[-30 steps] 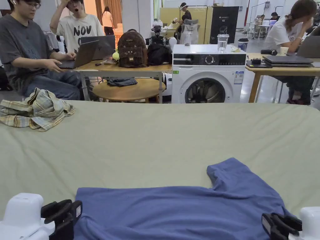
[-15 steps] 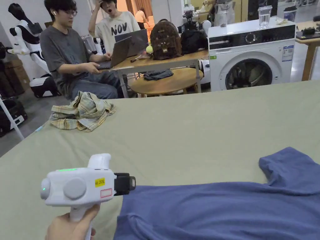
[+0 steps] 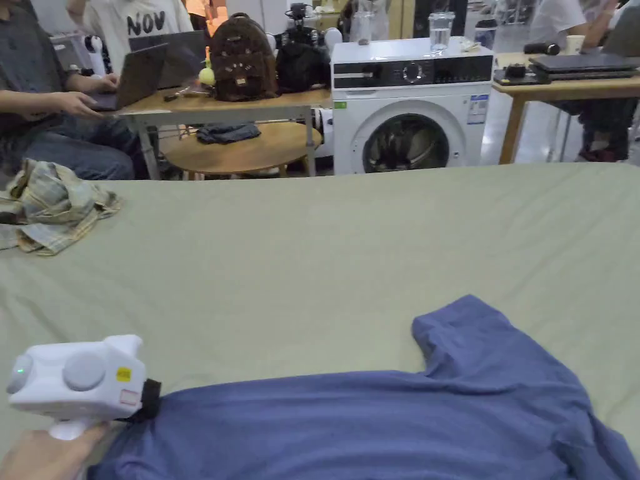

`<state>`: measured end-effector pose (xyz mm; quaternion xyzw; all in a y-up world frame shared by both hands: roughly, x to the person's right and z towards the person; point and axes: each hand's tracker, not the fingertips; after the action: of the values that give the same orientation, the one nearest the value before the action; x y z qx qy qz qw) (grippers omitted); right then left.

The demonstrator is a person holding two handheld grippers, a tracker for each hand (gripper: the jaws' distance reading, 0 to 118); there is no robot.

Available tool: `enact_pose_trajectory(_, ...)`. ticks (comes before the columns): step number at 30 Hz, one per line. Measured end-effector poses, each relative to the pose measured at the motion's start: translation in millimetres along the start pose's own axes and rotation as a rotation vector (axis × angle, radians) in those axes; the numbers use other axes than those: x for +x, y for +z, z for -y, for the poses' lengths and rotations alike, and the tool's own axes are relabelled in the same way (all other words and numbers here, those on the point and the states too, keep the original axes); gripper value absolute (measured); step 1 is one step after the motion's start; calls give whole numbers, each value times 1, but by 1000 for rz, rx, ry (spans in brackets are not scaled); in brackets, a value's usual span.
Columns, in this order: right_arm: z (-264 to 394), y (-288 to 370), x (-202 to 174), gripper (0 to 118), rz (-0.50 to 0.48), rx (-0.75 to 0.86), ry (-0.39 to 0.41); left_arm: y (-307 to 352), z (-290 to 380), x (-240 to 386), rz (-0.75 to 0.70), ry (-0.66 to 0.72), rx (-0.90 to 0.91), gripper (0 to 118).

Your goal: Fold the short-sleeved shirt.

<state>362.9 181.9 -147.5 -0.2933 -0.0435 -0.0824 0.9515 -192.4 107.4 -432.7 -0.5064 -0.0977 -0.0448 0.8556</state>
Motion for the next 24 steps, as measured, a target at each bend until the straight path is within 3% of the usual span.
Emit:
enact_pose_trajectory(1,-19,-18,5,19,-22,-27,-47,1,-1,2,-9,-11,-2,0)
enact_pose_trajectory(2,-35,-34,8,19,-26,-62,-71,6,-1,9,-12,-19,-9,0)
enact_pose_trajectory(3,-50,-56,14,27,-25,-120,-85,9,-2,15,-13,-21,-20,0)
enact_pose_trajectory(5,-71,-114,26,65,-30,-315,-72,9,-5,14,-5,-7,-38,0)
enact_pose_trajectory(8,-76,-187,37,63,78,-461,-67,12,-4,15,3,2,-45,0)
enact_pose_trajectory(11,-63,-224,41,50,81,-531,-130,13,-3,14,6,1,-40,0)
enact_pose_trajectory(12,-61,-224,39,49,116,-523,-106,14,-2,14,8,2,-39,0)
enact_pose_trajectory(13,-62,-216,34,42,104,-492,-86,14,-2,15,9,3,-38,0)
enact_pose_trajectory(15,-63,-203,26,0,128,-444,-21,12,-5,12,8,-1,-38,0)
enact_pose_trajectory(18,-60,-194,25,0,100,-438,-61,19,-6,10,19,23,-39,0)
enact_pose_trajectory(20,-61,-169,24,0,78,-340,-111,43,-4,-2,78,127,41,0)
enact_pose_trajectory(22,-66,-130,20,0,29,-251,-76,90,15,-8,180,158,202,0)
enact_pose_trajectory(24,-63,-85,16,0,4,-205,-27,131,36,-9,228,88,241,0)
